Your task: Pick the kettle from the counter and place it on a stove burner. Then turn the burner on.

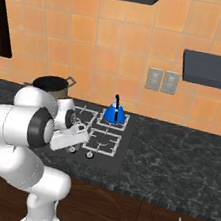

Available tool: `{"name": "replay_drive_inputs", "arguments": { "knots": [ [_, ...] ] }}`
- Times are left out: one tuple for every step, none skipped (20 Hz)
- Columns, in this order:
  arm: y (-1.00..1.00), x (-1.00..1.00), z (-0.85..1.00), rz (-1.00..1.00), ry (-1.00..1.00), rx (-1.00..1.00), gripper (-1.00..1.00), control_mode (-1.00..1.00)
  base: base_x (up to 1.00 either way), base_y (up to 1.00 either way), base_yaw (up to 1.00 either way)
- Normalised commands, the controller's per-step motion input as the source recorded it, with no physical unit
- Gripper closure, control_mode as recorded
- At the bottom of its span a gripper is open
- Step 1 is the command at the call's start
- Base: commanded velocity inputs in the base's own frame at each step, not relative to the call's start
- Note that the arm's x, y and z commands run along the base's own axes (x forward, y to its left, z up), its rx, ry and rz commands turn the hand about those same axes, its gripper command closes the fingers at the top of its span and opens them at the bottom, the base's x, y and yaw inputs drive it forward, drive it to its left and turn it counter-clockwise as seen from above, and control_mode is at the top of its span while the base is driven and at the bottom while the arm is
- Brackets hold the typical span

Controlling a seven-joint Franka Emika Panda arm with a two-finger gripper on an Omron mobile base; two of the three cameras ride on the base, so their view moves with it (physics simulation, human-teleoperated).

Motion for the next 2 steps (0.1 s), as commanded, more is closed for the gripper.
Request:
{"name": "replay_drive_inputs", "arguments": {
  "knots": [
    [-0.01, -0.01, 0.0, 0.3, 0.0, 0.0, 1.0, -1.0, 0.0, 0.0, 0.0],
    [-0.05, 0.0, 0.0, 0.28, 0.0, 0.0, 1.0, -1.0, 0.0, 0.0, 0.0]
  ]
}}
